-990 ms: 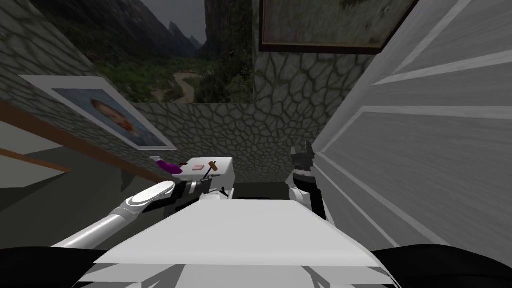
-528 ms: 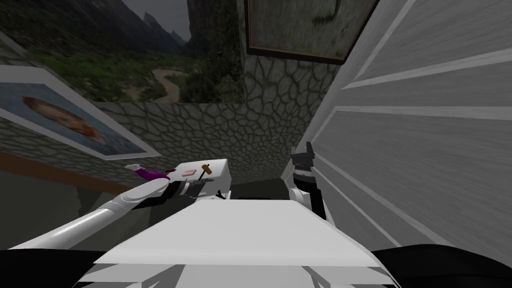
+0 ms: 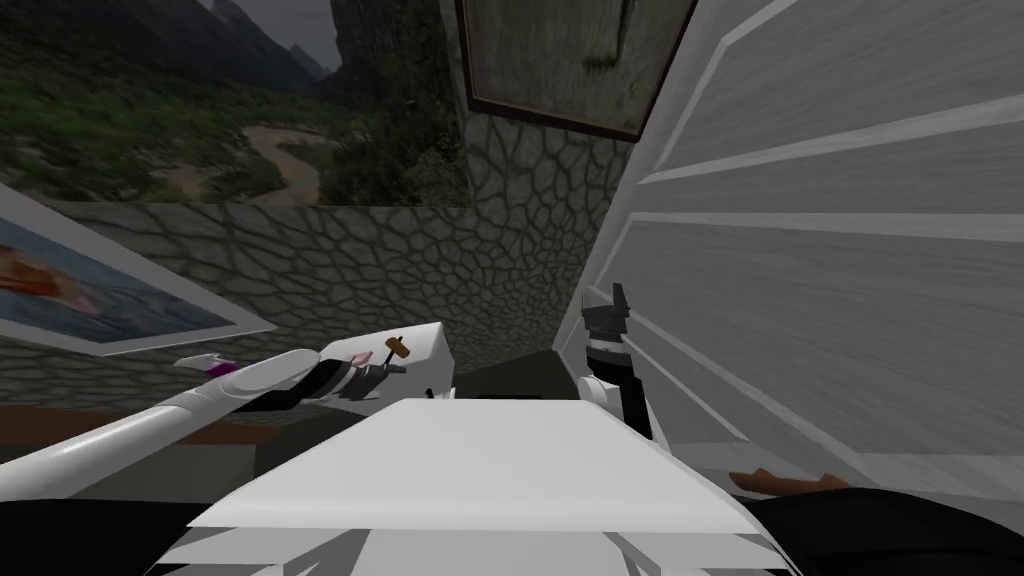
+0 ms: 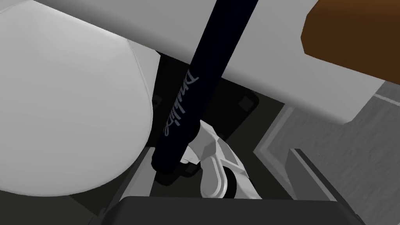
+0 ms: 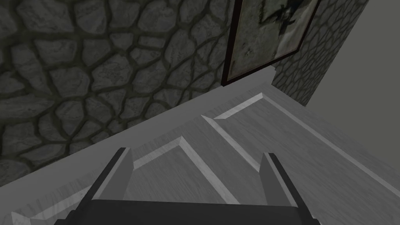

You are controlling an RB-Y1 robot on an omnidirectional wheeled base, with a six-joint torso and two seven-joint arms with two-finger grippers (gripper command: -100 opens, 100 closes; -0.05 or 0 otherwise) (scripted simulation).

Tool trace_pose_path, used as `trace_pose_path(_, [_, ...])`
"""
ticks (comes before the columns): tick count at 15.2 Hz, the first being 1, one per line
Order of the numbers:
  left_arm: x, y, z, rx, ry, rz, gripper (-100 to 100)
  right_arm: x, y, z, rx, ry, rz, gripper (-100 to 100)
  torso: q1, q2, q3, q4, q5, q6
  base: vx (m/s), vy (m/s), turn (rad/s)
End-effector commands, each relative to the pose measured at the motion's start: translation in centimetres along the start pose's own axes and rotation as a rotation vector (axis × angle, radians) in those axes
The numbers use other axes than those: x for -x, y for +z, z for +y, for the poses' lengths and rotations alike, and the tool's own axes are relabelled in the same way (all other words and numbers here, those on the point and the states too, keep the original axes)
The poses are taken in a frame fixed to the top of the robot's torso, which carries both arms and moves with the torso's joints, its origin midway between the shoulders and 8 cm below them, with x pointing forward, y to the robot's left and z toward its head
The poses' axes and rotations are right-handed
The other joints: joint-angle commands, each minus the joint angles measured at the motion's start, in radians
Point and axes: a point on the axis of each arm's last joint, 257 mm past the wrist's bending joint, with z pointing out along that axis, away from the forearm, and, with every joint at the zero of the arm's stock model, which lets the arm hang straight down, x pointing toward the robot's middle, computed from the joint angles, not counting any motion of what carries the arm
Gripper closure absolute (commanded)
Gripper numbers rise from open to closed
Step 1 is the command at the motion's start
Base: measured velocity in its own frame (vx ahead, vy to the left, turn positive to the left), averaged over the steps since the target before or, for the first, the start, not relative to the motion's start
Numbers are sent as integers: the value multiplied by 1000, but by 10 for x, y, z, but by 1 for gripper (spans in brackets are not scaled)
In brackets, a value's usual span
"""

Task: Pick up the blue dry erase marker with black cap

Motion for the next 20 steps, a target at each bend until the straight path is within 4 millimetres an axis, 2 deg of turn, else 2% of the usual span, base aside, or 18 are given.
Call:
trace_pose_path(1, [-7,-8,-13,-56,51,9,-100,0,0,0,0,0,0,0,0,0,0,0,0,0,-25,1,-217])
trace_pose_path(2, [-16,-20,-28,-115,96,18,-100,0,0,0,0,0,0,0,0,0,0,0,0,0,-22,-6,-244])
trace_pose_path(3, [-16,-20,-28,-115,96,18,-100,0,0,0,0,0,0,0,0,0,0,0,0,0,-18,-5,-185])
trace_pose_path(4, [-24,-32,-42,-169,137,25,-100,0,0,0,0,0,0,0,0,-1,0,0,0,0,-17,-11,-189])
trace_pose_path(7, [-31,-43,-53,-217,172,31,-100,0,0,0,0,0,0,0,-1,-1,-1,0,0,0,-10,-10,-193])
trace_pose_path(9, [-43,-63,-71,-296,228,38,-100,0,0,0,0,0,0,0,-1,-2,-1,0,0,0,-4,-14,-212])
trace_pose_path(12, [-54,-83,-86,-368,278,43,-100,0,0,0,0,0,0,0,-2,-2,-1,0,0,0,2,-20,-232])
trace_pose_path(13, [-49,-77,-80,-340,256,40,-100,0,0,0,0,0,0,0,-2,-3,-1,0,-1,0,4,-8,-70])
trace_pose_path(14, [-47,-66,-90,-344,254,46,-100,0,0,0,0,0,0,0,-1,-3,-1,0,0,0,-1,0,-59])
trace_pose_path(16, [-44,-59,-96,-342,249,49,-100,0,0,0,0,0,0,0,0,-2,-1,0,0,-1,-5,4,-69])
trace_pose_path(17, [-46,-64,-91,-343,252,45,-100,0,0,0,0,0,0,0,0,-2,-1,0,0,0,-4,4,-24])
trace_pose_path(18, [-46,-63,-92,-343,252,47,100,0,0,0,0,0,0,0,0,-2,-1,0,0,-1,0,0,0])
trace_pose_path(20, [-47,-63,-92,-343,252,47,100,0,0,0,0,0,0,0,0,-2,-1,0,0,-1,0,0,0])
